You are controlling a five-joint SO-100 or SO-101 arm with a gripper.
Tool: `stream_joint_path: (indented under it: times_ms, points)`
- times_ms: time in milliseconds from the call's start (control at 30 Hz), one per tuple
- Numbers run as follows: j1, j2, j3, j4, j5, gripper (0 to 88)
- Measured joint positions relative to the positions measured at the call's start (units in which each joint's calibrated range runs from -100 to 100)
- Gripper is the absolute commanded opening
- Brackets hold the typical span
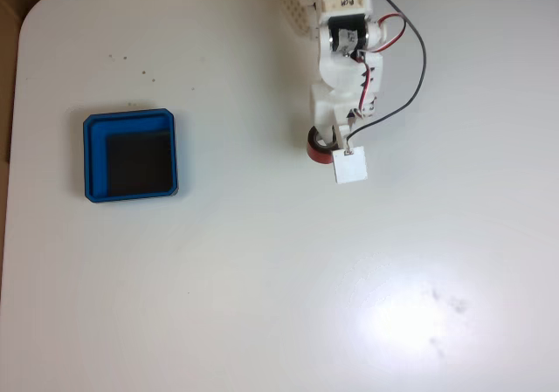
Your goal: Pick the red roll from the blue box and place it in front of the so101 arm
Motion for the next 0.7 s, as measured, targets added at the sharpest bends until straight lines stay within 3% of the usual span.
stream_joint_path:
  times_ms: [300,700]
  points:
    - [-0.30,9.65,0.00,-7.80,-0.25,0.9]
    - [-0.49,10.67,0.09,-8.21,-0.25,0.9]
